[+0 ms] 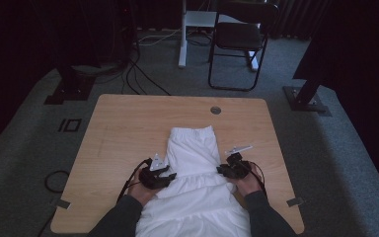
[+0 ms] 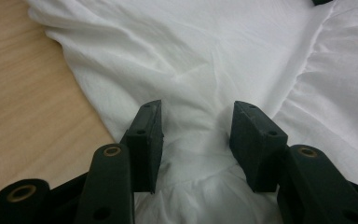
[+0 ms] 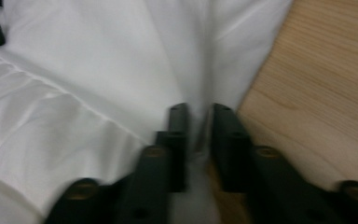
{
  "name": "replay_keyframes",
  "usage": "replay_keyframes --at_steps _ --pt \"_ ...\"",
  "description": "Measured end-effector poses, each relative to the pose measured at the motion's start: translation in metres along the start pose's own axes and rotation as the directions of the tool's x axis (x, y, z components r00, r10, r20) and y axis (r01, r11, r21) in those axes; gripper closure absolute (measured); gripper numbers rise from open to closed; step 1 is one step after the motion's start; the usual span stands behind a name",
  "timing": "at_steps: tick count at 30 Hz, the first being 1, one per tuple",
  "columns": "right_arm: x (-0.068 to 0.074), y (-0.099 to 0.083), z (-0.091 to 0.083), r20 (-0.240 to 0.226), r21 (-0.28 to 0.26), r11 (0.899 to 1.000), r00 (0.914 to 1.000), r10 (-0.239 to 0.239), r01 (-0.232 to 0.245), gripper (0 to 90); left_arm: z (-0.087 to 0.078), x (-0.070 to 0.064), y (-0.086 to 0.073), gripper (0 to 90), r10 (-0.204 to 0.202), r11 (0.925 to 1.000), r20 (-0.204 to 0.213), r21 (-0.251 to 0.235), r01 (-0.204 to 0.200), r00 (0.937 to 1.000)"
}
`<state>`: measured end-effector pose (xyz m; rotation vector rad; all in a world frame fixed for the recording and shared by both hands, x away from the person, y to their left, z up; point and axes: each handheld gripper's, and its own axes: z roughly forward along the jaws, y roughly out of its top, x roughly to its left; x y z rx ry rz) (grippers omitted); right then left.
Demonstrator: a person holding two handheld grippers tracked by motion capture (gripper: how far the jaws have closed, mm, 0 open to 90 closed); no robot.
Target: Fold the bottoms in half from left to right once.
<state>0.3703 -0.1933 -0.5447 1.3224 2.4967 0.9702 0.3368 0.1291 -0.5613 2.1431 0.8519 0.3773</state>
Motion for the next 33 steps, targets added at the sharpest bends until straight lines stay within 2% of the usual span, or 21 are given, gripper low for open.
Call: replay_keyframes --at_steps 3,4,6,7,10,11,12,15,16,18,19,20,21,22,23,24,26,27,28,29,33 --pt "-0.002 0.011 -0.008 0.023 -0.049 0.999 0.9996 -0.017 0.018 60.7 0.0 0.0 0.0 54.7 0.0 1.0 0.001 0.001 0.0 1.0" --pt "-0.004 0.026 -0.016 0.008 -0.133 0.991 1.0 -0.002 0.003 58.4 0.0 0.0 0.0 54.6 0.0 1.0 0.0 0.001 0.0 1.0" --pt "-0.003 0.045 -0.016 0.018 -0.179 0.983 0.9995 -0.026 0.029 58.8 0.0 0.0 0.0 54.6 0.001 1.0 -0.001 0.002 -0.001 1.0" --pt "-0.003 0.045 -0.016 0.018 -0.179 0.983 0.9995 -0.026 0.029 58.8 0.0 0.0 0.0 54.6 0.001 1.0 -0.001 0.002 -0.001 1.0" --pt "-0.001 0.076 0.008 -0.032 -0.182 0.983 0.9994 -0.012 0.006 55.9 0.0 -0.001 0.0 54.6 -0.001 1.0 -0.006 0.003 0.001 1.0" --pt "-0.001 0.076 0.008 -0.032 -0.182 0.983 0.9994 -0.012 0.006 55.9 0.0 -0.001 0.0 54.6 -0.001 1.0 -0.006 0.003 0.001 1.0" --pt "0.003 0.083 0.025 -0.048 -0.172 0.985 0.9987 -0.02 0.011 51.5 0.0 -0.001 0.0 54.6 -0.003 1.0 -0.008 0.001 0.003 1.0" --pt "0.007 0.086 0.044 -0.056 -0.141 0.99 0.9981 -0.024 0.016 47.9 0.0 -0.001 0.0 54.6 -0.003 1.0 -0.009 0.002 0.003 1.0" --pt "0.006 0.086 0.05 -0.051 -0.119 0.993 0.9984 -0.024 0.018 50.6 0.0 -0.001 0.0 54.6 -0.004 1.0 -0.009 0.001 0.004 0.9999" --pt "0.004 0.085 0.058 -0.078 -0.077 0.996 0.9959 -0.047 0.041 76.3 0.0 -0.001 0.0 54.6 -0.005 1.0 -0.008 0.001 0.005 1.0" --pt "0.004 0.084 0.057 -0.046 -0.073 0.995 0.9963 -0.072 0.068 85.2 0.0 -0.001 0.0 54.5 -0.006 1.0 -0.008 0.002 0.006 0.9999" --pt "0.004 0.084 0.057 -0.046 -0.073 0.995 0.9963 -0.072 0.068 85.2 0.0 -0.001 0.0 54.4 -0.006 1.0 -0.008 0.002 0.006 0.9999" --pt "0.006 0.084 0.051 0.031 -0.09 0.991 0.9951 -0.093 0.096 87.8 0.0 -0.001 0.0 54.4 -0.007 1.0 -0.007 0.001 0.007 1.0" --pt "0.008 0.085 0.021 0.231 -0.228 0.96 0.967 -0.107 0.161 88.6 0.0 -0.001 0.0 54.2 -0.011 0.9999 -0.003 -0.002 0.011 0.9999" --pt "0.008 0.085 0.008 0.311 -0.268 0.943 0.9445 -0.107 0.195 88.7 -0.001 0.0 0.0 54.0 -0.017 0.9998 0.01 -0.004 0.017 0.9998" --pt "0.006 0.083 0.0 0.356 -0.299 0.93 0.9292 -0.099 0.213 88.7 0.0 0.0 0.0 53.9 -0.03 0.9995 0.03 -0.009 0.031 0.9991" --pt "0.002 0.083 -0.003 0.354 -0.302 0.932 0.9313 -0.088 0.202 88.5 0.0 0.0 0.0 53.6 -0.036 0.9993 0.033 -0.009 0.037 0.9988" --pt "-0.002 0.082 0.0 0.345 -0.286 0.941 0.9354 -0.076 0.182 88.4 0.0 -0.002 0.0 53.6 -0.018 0.9998 0.018 -0.004 0.018 0.9997" --pt "-0.01 0.075 0.018 0.347 -0.225 0.963 0.9356 -0.064 0.149 87.7 0.0 -0.003 0.0 53.4 -0.02 0.9998 0.015 -0.005 0.02 0.9997" --pt "-0.014 0.071 0.028 0.341 -0.197 0.972 0.9385 -0.057 0.13 87.1 0.0 -0.003 0.0 53.4 -0.021 0.9998 0.016 -0.004 0.021 0.9996" --pt "-0.025 0.06 0.052 0.291 -0.142 0.989 0.9567 0.001 0.042 84.5 0.0 -0.002 0.0 53.2 -0.02 0.9998 0.024 -0.004 0.02 0.9995"
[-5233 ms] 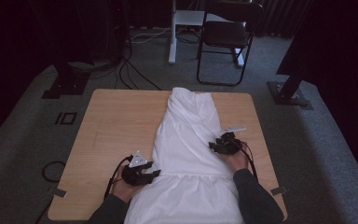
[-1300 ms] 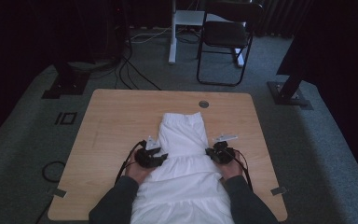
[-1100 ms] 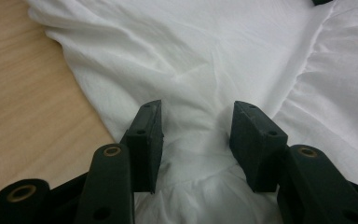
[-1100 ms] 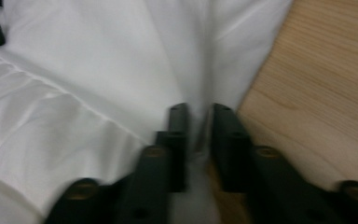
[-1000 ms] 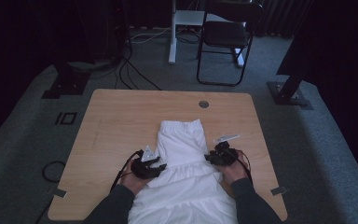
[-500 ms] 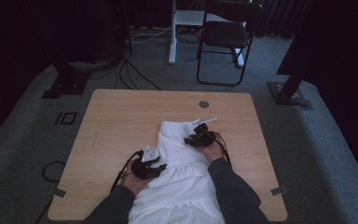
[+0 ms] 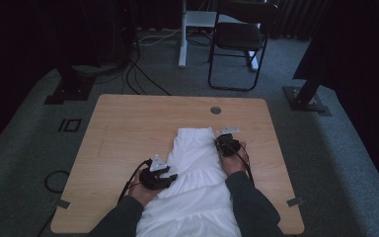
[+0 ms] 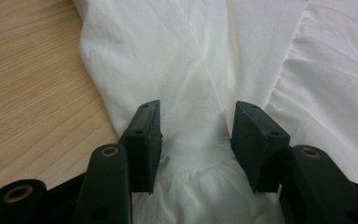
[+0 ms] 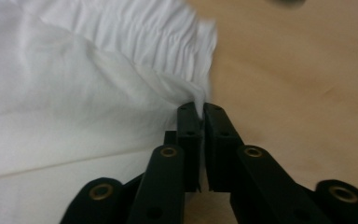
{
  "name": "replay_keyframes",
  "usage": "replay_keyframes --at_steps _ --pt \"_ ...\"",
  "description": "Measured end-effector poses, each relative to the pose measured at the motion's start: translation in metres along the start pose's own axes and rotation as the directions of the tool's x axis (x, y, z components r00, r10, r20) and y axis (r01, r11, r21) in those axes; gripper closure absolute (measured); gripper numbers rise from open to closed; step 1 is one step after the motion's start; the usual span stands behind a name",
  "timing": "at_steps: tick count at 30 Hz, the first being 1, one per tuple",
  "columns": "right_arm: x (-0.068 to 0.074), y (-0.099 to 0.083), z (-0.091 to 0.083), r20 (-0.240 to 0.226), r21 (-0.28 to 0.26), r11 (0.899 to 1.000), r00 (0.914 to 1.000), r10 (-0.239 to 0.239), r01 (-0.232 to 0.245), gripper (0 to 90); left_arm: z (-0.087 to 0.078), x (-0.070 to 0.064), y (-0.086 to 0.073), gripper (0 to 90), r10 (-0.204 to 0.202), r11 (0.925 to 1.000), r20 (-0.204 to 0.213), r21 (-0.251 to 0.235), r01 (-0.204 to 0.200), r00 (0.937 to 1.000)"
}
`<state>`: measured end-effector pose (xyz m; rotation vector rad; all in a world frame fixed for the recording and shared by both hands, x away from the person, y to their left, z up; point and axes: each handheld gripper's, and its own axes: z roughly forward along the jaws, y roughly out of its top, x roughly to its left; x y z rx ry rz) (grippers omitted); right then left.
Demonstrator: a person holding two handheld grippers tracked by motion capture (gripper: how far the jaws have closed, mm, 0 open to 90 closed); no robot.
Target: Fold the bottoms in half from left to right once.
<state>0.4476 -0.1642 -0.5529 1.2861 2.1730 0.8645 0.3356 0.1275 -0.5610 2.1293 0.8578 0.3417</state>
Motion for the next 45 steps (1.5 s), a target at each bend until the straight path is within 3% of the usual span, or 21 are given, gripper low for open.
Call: replay_keyframes --at_steps 3,5,8,11,13,16,18,21,23,26,29,30,32,34,36,37,39,41,42,43,45 --pt "-0.001 0.0 0.0 -0.013 0.003 1.0 0.9999 0.003 -0.003 84.1 -0.002 0.006 0.005 51.0 0.002 1.0 0.01 -0.006 -0.002 0.9999" --pt "-0.002 0.001 0.0 -0.025 0.013 1.0 0.9996 0.01 -0.01 84.3 -0.005 0.013 0.017 49.9 -0.009 0.9992 -0.031 -0.039 0.008 0.9995" --pt "-0.006 0.0 0.001 -0.051 0.007 0.998 0.9971 0.056 -0.055 84.5 -0.002 0.027 0.046 45.1 -0.063 0.9936 -0.066 -0.097 0.056 0.9958" --pt "-0.006 0.0 0.001 -0.05 0.005 0.999 0.9976 0.048 -0.047 84.5 0.02 0.039 0.073 37.5 -0.081 0.9954 -0.133 -0.063 0.073 0.9878" --pt "-0.006 0.0 0.001 -0.049 0.006 0.999 0.9977 0.047 -0.047 84.5 0.041 0.044 0.08 35.8 -0.075 0.997 -0.19 -0.032 0.07 0.9789" --pt "-0.005 0.0 0.0 -0.039 0.006 0.999 0.9987 0.034 -0.033 84.5 0.068 0.05 0.074 37.3 -0.058 0.9962 -0.245 0.049 0.072 0.9677" --pt "-0.002 0.0 -0.001 -0.026 0.012 1.0 0.9996 0.013 -0.012 84.6 0.068 0.056 0.068 46.0 -0.128 0.991 -0.2 0.014 0.133 0.9715" --pt "0.0 -0.002 -0.003 -0.023 0.019 1.0 0.9997 -0.004 0.005 84.6 0.062 0.053 0.064 68.6 -0.109 0.9934 -0.186 0.014 0.114 0.9765" --pt "0.002 -0.003 -0.006 -0.026 0.029 0.999 0.9996 -0.014 0.014 84.6 0.057 0.05 0.058 76.5 -0.116 0.9927 -0.169 0.013 0.12 0.9788" --pt "0.009 -0.008 -0.014 -0.038 0.047 0.998 0.9982 -0.047 0.049 84.8 0.046 0.038 0.047 78.4 -0.127 0.9915 -0.158 0.005 0.13 0.9792" --pt "0.018 -0.013 -0.021 -0.042 0.06 0.995 0.9957 -0.083 0.086 85.2 0.037 0.027 0.038 78.3 -0.1 0.9945 -0.161 0.013 0.104 0.9818" --pt "0.023 -0.016 -0.025 -0.046 0.065 0.993 0.994 -0.099 0.102 85.4 0.03 0.019 0.033 78.3 -0.072 0.9966 -0.172 0.027 0.078 0.9825" --pt "0.031 -0.022 -0.034 -0.079 0.073 0.989 0.9892 -0.124 0.13 85.2 0.024 0.012 0.027 78.1 -0.05 0.9977 -0.18 0.035 0.058 0.9824" --pt "0.034 -0.026 -0.04 -0.133 0.077 0.987 0.9821 -0.133 0.144 78.1 0.02 0.008 0.023 77.9 -0.028 0.9988 -0.189 0.036 0.035 0.9817" --pt "0.032 -0.027 -0.041 -0.15 0.071 0.986 0.9788 -0.14 0.152 72.9 0.019 0.009 0.023 77.9 -0.043 0.9982 -0.179 0.033 0.05 0.9829" --pt "0.024 -0.025 -0.048 -0.195 -0.001 0.995 0.976 -0.096 0.098 56.4 0.02 0.01 0.023 77.7 -0.047 0.9981 -0.178 0.03 0.054 0.9828" --pt "0.015 -0.021 -0.054 -0.245 -0.071 0.997 0.9694 -0.014 -0.004 48.1 0.02 0.01 0.023 77.7 -0.05 0.9981 -0.18 0.027 0.055 0.9823" --pt "0.01 -0.018 -0.056 -0.31 -0.115 0.989 0.9494 0.05 -0.09 39.3 0.021 0.01 0.023 77.7 -0.053 0.998 -0.18 0.024 0.058 0.9822" --pt "0.01 -0.017 -0.054 -0.302 -0.119 0.988 0.9518 0.055 -0.094 34.0 0.021 0.01 0.023 77.7 -0.057 0.9979 -0.179 0.021 0.062 0.9823" --pt "0.013 -0.016 -0.05 -0.277 -0.106 0.991 0.9598 0.045 -0.077 28.5 0.021 0.01 0.022 77.7 -0.062 0.9976 -0.177 0.017 0.067 0.9822" --pt "0.018 -0.015 -0.036 -0.242 -0.046 0.998 0.9699 0.026 -0.038 22.0 0.021 0.011 0.022 77.6 -0.066 0.9976 -0.175 0.012 0.069 0.9823"
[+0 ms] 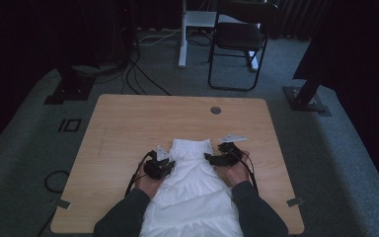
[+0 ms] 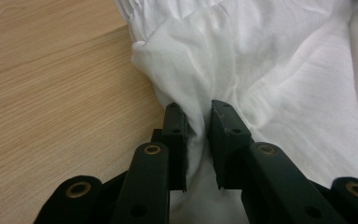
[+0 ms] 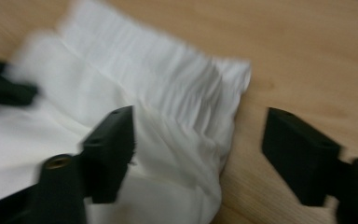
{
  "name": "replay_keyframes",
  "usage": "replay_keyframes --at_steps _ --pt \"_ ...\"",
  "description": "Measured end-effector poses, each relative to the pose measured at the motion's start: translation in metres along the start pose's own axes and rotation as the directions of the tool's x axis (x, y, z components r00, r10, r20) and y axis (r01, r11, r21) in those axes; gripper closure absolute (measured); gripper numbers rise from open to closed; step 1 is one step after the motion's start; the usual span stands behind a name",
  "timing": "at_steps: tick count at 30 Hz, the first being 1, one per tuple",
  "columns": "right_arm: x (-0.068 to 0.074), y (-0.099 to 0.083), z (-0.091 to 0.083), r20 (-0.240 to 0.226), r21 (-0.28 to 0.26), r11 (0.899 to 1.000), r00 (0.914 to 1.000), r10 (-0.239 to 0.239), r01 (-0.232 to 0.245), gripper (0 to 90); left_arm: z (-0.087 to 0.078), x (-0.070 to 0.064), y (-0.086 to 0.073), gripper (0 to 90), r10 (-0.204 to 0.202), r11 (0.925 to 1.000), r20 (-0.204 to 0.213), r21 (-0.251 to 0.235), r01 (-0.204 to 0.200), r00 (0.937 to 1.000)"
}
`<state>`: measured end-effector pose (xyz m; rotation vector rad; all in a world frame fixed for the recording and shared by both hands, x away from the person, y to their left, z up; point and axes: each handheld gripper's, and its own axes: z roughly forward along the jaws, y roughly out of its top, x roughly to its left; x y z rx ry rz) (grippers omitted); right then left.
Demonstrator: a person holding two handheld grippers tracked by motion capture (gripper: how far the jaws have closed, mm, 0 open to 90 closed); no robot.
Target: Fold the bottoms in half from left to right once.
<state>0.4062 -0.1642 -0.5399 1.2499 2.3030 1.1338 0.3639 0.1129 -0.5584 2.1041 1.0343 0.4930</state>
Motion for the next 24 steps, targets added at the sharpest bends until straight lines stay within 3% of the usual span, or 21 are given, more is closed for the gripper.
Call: replay_keyframes --at_steps 5,8,9,11,14,16,19,23,24 --pt "0.002 0.002 0.022 0.029 0.05 0.998 0.9988 -0.04 0.039 21.6 0.0 0.001 -0.001 77.4 -0.007 1.0 0.005 -0.007 0.007 1.0" --pt "0.0 0.005 0.03 0.014 0.068 0.997 0.9987 -0.048 0.047 31.8 0.0 0.002 -0.001 76.8 -0.014 0.9999 0.008 -0.003 0.014 0.9999" --pt "0.001 0.006 0.031 0.02 0.068 0.996 0.9981 -0.058 0.057 38.8 0.0 0.003 0.001 74.2 -0.018 0.9998 -0.009 0.005 0.019 0.9998" --pt "0.003 0.008 0.031 0.016 0.076 0.994 0.997 -0.076 0.075 49.1 0.001 0.006 0.008 55.1 -0.035 0.9991 -0.053 0.022 0.036 0.998" --pt "0.005 0.01 0.031 0.021 0.088 0.993 0.9969 -0.075 0.073 60.4 -0.006 0.017 0.024 43.2 -0.09 0.9942 -0.059 -0.064 0.086 0.9942" --pt "0.005 0.011 0.03 0.027 0.092 0.993 0.9968 -0.075 0.072 63.7 -0.008 0.023 0.035 38.6 -0.096 0.991 -0.043 -0.098 0.091 0.9945" --pt "0.004 0.012 0.03 0.025 0.098 0.993 0.9975 -0.066 0.063 67.8 0.01 0.03 0.041 30.9 -0.107 0.9935 0.003 -0.039 0.107 0.9942" --pt "0.002 0.011 0.03 0.021 0.093 0.994 0.9984 -0.052 0.05 69.3 0.03 0.034 0.031 30.1 -0.204 0.979 0.025 0.0 0.204 0.9787" --pt "0.002 0.011 0.03 0.021 0.091 0.995 0.9985 -0.05 0.048 69.5 0.031 0.032 0.028 30.1 -0.197 0.9803 0.025 -0.012 0.197 0.9802"
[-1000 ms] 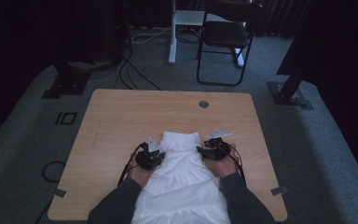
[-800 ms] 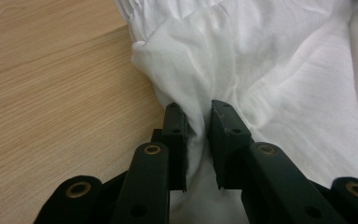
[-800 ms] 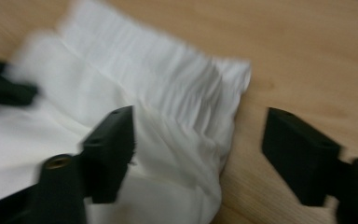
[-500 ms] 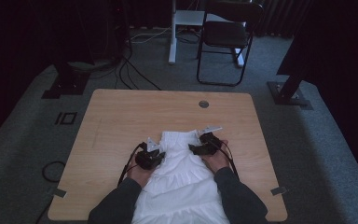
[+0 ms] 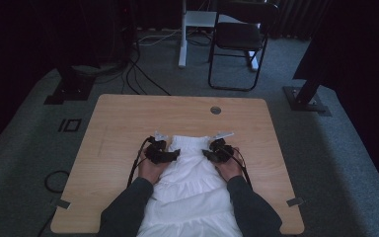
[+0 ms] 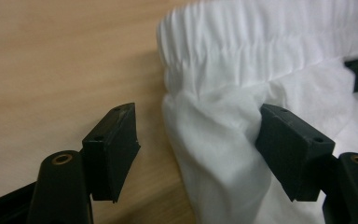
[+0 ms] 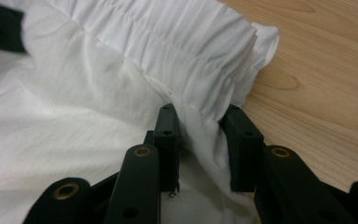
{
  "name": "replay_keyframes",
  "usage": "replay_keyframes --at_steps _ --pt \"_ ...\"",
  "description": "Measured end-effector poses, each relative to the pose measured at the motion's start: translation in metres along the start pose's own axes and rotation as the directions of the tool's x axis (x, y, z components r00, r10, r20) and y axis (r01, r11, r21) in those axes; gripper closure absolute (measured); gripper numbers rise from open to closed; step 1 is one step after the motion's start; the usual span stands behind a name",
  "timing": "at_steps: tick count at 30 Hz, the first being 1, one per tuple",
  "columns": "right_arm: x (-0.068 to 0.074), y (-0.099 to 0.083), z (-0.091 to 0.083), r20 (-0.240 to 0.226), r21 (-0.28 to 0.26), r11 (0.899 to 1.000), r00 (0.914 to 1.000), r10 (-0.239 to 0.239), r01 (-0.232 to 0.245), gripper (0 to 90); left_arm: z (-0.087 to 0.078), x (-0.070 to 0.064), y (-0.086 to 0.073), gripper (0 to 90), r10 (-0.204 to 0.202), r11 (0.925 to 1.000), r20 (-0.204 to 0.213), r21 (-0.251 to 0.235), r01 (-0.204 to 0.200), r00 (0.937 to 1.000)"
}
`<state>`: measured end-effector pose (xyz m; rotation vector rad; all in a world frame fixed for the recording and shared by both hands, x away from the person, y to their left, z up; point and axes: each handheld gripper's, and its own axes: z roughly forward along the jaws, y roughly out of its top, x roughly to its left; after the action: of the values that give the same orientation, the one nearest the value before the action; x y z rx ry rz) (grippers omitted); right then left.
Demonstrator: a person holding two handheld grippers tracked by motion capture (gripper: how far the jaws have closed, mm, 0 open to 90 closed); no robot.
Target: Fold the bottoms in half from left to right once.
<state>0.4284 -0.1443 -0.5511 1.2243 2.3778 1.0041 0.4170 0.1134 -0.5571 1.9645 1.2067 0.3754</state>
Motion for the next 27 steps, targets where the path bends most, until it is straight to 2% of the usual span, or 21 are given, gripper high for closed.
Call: replay_keyframes --at_steps 2,5,9,15,27 --pt "0.0 0.0 0.0 -0.001 -0.001 1.0 1.0 0.002 -0.002 69.8 0.0 -0.003 -0.002 30.2 0.03 0.9995 -0.006 -0.002 -0.03 0.9995" --pt "0.0 0.0 0.0 0.002 0.0 1.0 1.0 0.003 -0.003 69.8 -0.002 -0.007 -0.003 30.2 0.075 0.9969 0.028 0.021 -0.076 0.9968" --pt "0.001 0.0 0.0 0.008 -0.003 1.0 1.0 0.005 -0.005 69.8 -0.002 -0.013 -0.003 30.3 0.122 0.9916 0.031 0.039 -0.123 0.992" --pt "0.002 -0.001 0.0 0.013 -0.007 1.0 0.9999 0.006 -0.006 69.8 -0.001 -0.016 0.001 44.9 0.132 0.9891 0.021 0.062 -0.133 0.991" --pt "0.003 -0.002 0.0 0.018 -0.018 1.0 0.9997 0.016 -0.016 69.8 0.0 -0.015 0.002 52.3 0.122 0.9907 0.027 0.058 -0.123 0.9922"
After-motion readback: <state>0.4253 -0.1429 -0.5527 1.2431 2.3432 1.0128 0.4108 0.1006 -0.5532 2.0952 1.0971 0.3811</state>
